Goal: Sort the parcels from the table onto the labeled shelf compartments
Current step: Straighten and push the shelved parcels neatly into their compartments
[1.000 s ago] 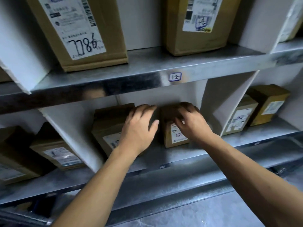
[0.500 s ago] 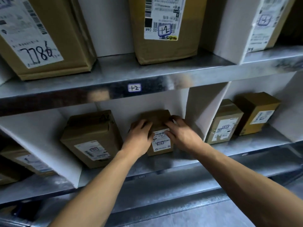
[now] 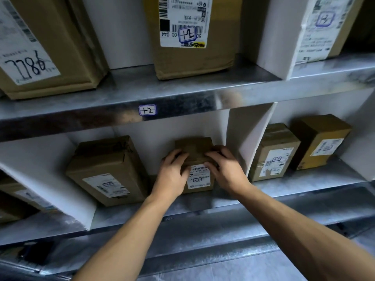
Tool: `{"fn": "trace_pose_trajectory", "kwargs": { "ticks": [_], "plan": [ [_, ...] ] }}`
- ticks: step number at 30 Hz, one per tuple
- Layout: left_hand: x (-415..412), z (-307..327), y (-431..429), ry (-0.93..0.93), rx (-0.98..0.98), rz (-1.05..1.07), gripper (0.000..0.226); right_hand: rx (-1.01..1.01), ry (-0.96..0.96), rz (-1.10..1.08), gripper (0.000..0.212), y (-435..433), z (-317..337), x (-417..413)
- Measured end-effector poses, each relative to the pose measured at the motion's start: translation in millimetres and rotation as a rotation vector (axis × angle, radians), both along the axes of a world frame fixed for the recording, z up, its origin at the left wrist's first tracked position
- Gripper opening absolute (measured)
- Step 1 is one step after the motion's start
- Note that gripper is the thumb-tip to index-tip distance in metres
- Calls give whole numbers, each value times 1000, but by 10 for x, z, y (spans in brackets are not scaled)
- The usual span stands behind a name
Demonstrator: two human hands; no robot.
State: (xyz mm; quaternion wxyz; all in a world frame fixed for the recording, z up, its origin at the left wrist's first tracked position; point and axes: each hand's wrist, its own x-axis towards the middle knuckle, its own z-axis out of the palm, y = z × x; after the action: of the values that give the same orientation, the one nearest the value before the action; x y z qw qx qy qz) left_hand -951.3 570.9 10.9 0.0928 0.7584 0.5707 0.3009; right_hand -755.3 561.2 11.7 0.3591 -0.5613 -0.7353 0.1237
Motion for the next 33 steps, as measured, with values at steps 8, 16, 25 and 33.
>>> {"fn": "trace_pose_trajectory", "kwargs": {
  "ticks": [8, 16, 25, 33],
  "plan": [
    [135, -39, -118, -36, 31, 31, 41, -30, -11, 39, 32, -40, -22, 130],
    [171, 115, -171, 51, -39, 75, 48, -88, -31, 68, 35, -35, 91, 114],
    [41, 283, -535, 168, 34, 168, 44, 33, -229, 113, 38, -313, 175, 129],
    [-53, 350, -977, 337, 49, 188, 46, 172, -429, 42, 32, -730, 208, 269]
  ]
}}
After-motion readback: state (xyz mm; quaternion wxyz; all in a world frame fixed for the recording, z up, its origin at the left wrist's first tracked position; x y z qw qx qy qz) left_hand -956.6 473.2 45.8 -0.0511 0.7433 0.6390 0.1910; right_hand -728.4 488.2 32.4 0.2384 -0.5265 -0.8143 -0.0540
